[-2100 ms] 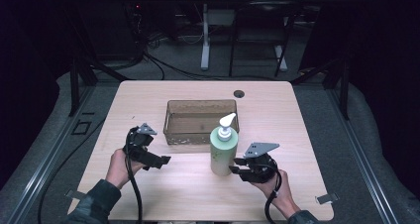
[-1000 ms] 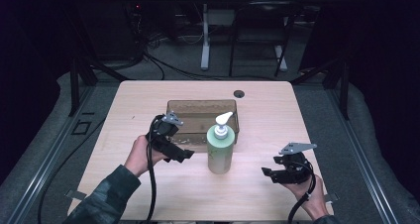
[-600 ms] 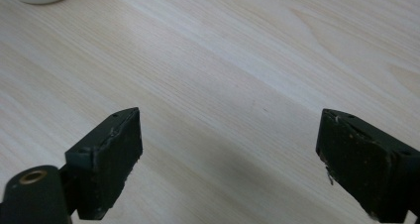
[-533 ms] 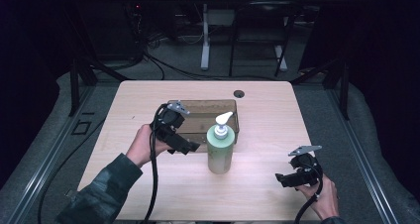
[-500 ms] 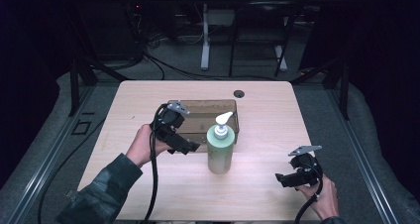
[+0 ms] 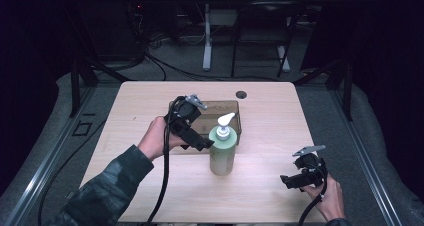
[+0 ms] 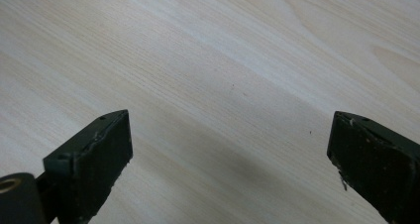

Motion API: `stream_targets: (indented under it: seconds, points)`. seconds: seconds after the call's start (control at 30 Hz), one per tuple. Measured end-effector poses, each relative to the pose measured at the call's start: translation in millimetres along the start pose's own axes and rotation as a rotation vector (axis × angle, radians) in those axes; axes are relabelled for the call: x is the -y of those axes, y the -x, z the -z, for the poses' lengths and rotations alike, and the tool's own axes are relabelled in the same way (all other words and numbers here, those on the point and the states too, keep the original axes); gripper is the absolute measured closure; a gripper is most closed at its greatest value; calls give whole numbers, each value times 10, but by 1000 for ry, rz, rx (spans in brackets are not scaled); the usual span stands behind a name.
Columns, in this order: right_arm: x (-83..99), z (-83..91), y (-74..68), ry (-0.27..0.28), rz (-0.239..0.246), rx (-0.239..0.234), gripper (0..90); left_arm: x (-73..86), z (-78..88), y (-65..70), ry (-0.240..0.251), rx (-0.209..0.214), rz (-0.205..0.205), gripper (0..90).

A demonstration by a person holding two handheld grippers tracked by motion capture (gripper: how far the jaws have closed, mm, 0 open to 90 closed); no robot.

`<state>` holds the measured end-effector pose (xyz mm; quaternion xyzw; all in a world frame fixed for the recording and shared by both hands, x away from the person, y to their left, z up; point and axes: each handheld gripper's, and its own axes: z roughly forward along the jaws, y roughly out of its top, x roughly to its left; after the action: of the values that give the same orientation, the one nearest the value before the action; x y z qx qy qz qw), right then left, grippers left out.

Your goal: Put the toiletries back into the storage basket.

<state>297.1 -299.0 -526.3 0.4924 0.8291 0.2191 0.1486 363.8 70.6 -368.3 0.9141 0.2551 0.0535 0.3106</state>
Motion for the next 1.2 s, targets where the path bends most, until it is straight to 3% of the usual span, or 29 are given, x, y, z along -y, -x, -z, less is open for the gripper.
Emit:
stream_targets:
  seconds: [0.27,0.53,0.67,0.77,0.8,0.83,1.0,1.03,1.1,1.2]
  points:
    - [11,5,44,0,-10,4,37,-222,20,70,-20,-14,-33,1]
    - [-12,37,12,21,8,6,54,-461,-90,155,-42,17,-57,37]
    - [-19,35,-9,22,18,-1,54,-544,-117,166,-60,20,-70,114]
    - [-19,41,-2,24,21,2,56,-593,-135,176,-72,13,-75,228]
    - [-19,41,-2,24,21,2,56,-606,-138,179,-73,12,-80,228]
    - [-19,42,0,25,23,5,60,-614,-146,178,-70,20,-79,292]
    - [-14,29,-19,23,27,2,64,-646,-210,186,-84,14,-85,345]
    - [-19,28,-21,22,34,4,66,-654,-219,185,-87,15,-86,406]
    - [-21,30,-22,21,37,7,70,-667,-245,189,-89,7,-87,415]
    - [-21,39,-37,20,38,5,79,-685,-294,221,-105,2,-103,517]
